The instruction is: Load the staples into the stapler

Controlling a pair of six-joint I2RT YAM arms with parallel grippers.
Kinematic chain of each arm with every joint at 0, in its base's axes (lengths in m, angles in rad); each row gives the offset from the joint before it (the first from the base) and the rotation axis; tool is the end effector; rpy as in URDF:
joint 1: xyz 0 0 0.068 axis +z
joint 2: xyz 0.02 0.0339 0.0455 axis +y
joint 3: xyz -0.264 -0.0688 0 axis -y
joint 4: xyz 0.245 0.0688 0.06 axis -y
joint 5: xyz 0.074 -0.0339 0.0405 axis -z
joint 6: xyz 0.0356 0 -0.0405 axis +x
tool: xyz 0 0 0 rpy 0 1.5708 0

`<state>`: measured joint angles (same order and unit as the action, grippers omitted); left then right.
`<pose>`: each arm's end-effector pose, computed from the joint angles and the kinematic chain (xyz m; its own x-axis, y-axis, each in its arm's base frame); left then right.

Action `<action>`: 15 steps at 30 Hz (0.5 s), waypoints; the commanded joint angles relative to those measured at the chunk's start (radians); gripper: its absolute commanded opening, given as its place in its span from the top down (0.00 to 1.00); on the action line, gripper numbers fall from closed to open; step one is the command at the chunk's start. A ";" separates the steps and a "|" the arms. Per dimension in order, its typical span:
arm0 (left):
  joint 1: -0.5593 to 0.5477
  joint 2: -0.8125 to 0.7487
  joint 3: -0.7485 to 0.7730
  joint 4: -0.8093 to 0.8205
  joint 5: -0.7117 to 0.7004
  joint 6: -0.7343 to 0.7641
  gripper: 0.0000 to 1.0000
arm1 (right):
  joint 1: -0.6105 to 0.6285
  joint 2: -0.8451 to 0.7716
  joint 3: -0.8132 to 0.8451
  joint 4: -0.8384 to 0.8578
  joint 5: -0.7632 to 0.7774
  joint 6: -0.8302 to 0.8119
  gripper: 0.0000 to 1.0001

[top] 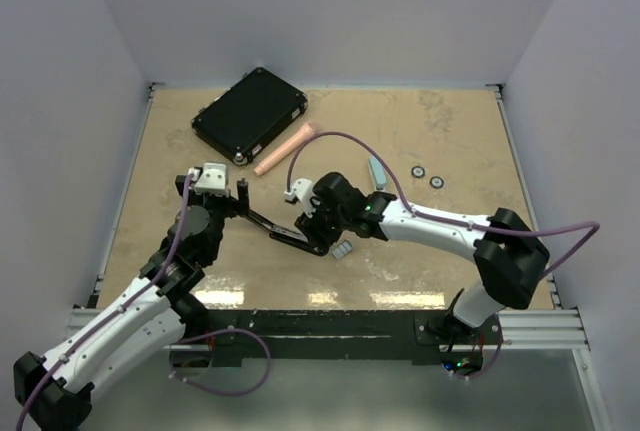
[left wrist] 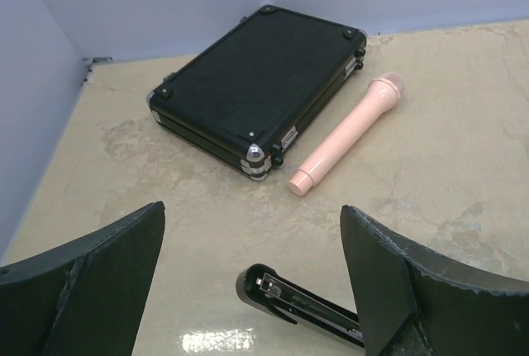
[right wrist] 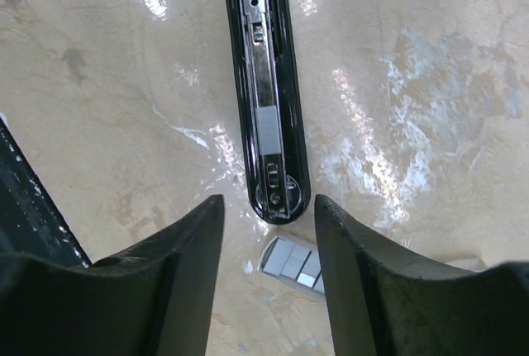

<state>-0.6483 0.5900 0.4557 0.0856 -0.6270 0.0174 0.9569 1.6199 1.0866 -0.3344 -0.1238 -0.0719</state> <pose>0.1355 -0.0764 0.2820 -0.0384 0.0468 -0.9982 0.0225 0.9987 0.0459 0.1952 0.2846 0.2209 -0.3767 -0.6583 -0.6517 -0.8865 0.4603 0.0475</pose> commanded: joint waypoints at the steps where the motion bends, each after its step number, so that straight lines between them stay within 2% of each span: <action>1: 0.009 0.048 0.029 -0.007 0.009 -0.108 0.07 | -0.018 -0.095 -0.126 0.161 -0.014 0.060 0.47; 6: 0.038 0.162 0.084 -0.111 -0.007 -0.227 0.05 | -0.018 -0.115 -0.209 0.254 0.018 0.064 0.44; 7: 0.073 0.177 0.096 -0.163 -0.010 -0.244 0.05 | -0.018 -0.109 -0.202 0.253 0.022 0.090 0.44; 9: 0.139 0.229 0.135 -0.208 0.050 -0.298 0.04 | -0.018 -0.095 -0.194 0.238 0.026 0.078 0.44; 10: 0.221 0.241 0.143 -0.237 0.090 -0.313 0.04 | -0.017 -0.092 -0.195 0.254 0.026 0.077 0.44; 11: 0.260 0.260 0.147 -0.242 0.177 -0.339 0.04 | -0.018 -0.084 -0.197 0.261 0.018 0.078 0.44; 13: 0.352 0.278 0.155 -0.262 0.258 -0.365 0.04 | -0.018 -0.075 -0.192 0.268 0.026 0.083 0.44; 15: 0.383 0.309 0.159 -0.279 0.332 -0.404 0.04 | -0.018 -0.058 -0.183 0.267 0.032 0.087 0.45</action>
<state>-0.3508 0.8650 0.5652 -0.1337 -0.4759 -0.2653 0.9398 1.5433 0.8848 -0.1314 -0.1146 -0.0063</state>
